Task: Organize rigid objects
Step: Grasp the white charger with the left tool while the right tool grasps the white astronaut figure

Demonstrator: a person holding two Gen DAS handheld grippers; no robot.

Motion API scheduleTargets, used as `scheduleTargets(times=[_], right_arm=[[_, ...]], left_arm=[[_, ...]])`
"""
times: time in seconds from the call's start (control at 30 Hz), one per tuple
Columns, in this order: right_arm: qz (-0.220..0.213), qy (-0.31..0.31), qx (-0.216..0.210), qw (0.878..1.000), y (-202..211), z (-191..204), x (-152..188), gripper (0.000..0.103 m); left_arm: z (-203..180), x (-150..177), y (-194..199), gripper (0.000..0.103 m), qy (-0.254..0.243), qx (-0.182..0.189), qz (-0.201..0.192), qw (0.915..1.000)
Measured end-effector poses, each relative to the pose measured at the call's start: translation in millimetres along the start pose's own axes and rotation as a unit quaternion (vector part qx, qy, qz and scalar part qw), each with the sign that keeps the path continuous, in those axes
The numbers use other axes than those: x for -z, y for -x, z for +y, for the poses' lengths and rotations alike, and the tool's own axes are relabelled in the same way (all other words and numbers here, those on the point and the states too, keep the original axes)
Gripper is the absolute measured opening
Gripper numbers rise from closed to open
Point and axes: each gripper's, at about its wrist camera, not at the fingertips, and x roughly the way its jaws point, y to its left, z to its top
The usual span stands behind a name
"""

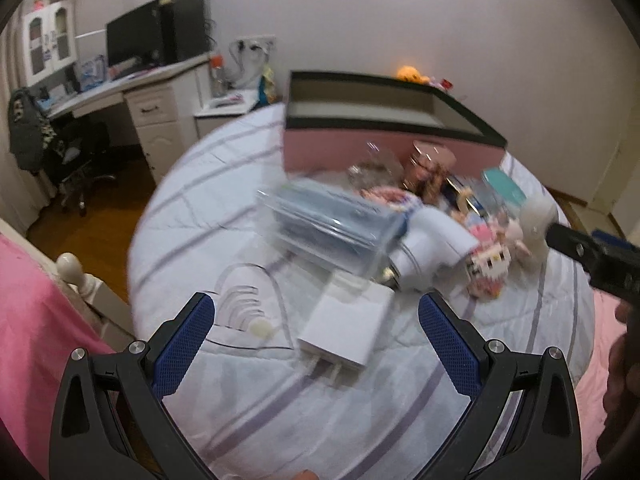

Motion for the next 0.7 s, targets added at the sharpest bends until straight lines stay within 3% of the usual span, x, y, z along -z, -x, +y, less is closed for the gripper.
scheduleTargets(times=[0.3, 0.4, 0.43, 0.6, 0.67, 0.7], right_arm=[[0.015, -0.02, -0.01, 1.0, -27.5, -12.3, -9.0, 0.103], [0.021, -0.035, -0.025, 0.999, -38.0, -20.4, -11.7, 0.101], [0.025, -0.04, -0.031, 0.998, -41.9, -22.8, -11.7, 0.097], [0.025, -0.058, -0.069, 0.996, -50.6, -30.9, -12.2, 0.094], [0.027, -0.06, -0.086, 0.994, -52.8, -31.8, -13.1, 0.089], [0.027, -0.061, -0.095, 0.993, -53.0, -32.1, -13.0, 0.083]], left_arm=[[-2.9, 1.5, -35.2, 0.099, -0.005, 0.003, 0.041, 0.9991], [0.5, 1.0, -38.3, 0.096, 0.0, 0.012, 0.037, 0.9992], [0.6, 0.2, -38.6, 0.092, -0.001, 0.015, 0.037, 0.9992], [-3.1, -3.2, -39.9, 0.07, -0.016, 0.022, 0.036, 0.999], [-4.5, -4.2, -38.3, 0.047, -0.019, 0.039, 0.033, 0.9985], [-5.5, -4.0, -37.0, 0.046, -0.022, 0.04, 0.033, 0.9984]])
